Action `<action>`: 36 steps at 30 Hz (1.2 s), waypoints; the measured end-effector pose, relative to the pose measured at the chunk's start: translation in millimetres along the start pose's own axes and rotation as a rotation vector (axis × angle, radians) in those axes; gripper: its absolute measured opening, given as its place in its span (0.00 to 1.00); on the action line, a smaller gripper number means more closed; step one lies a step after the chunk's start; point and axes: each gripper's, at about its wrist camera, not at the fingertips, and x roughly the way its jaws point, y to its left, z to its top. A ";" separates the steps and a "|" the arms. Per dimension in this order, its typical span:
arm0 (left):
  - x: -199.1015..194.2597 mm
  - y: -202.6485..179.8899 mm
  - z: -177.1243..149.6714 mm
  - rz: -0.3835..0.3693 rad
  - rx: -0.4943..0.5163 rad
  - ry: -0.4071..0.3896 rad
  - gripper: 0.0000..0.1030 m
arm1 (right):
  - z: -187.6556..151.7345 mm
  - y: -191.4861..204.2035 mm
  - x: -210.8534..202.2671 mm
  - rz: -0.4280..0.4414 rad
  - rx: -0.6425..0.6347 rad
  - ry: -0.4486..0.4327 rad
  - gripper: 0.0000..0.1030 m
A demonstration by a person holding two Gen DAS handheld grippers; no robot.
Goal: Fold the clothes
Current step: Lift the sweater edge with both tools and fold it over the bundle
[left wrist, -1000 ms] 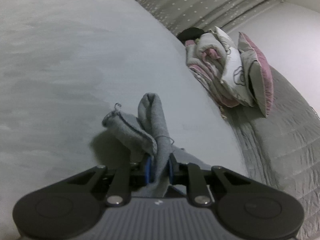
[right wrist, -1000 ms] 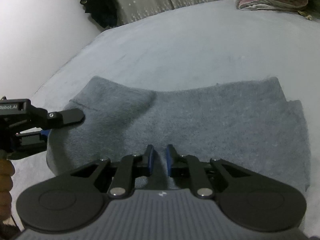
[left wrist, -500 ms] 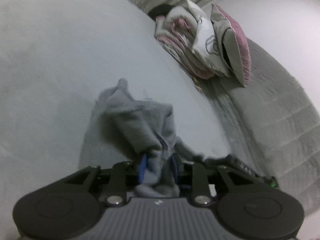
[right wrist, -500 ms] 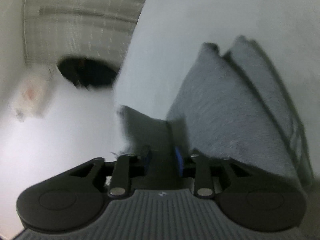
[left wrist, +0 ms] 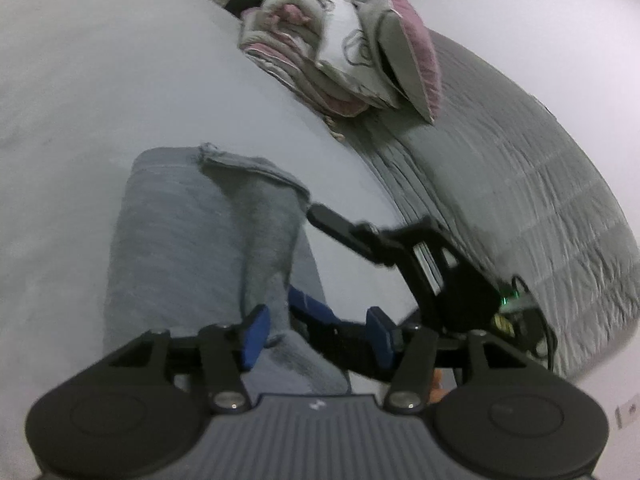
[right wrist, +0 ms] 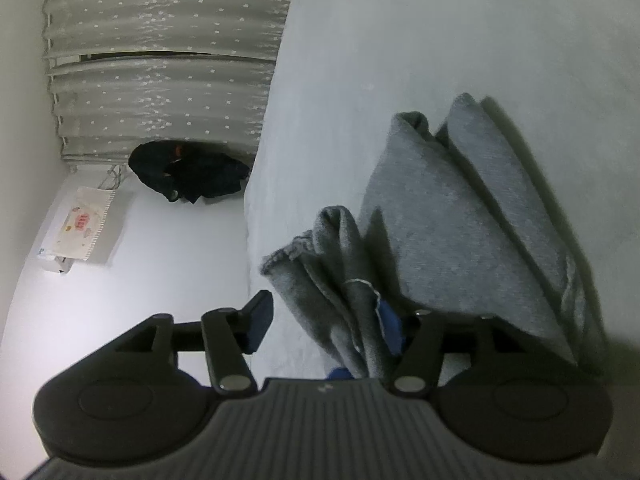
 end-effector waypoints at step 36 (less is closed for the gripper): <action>-32.2 -67.6 -70.9 0.424 0.831 -0.165 0.17 | -18.3 21.8 -0.1 -0.157 -0.223 -0.052 0.19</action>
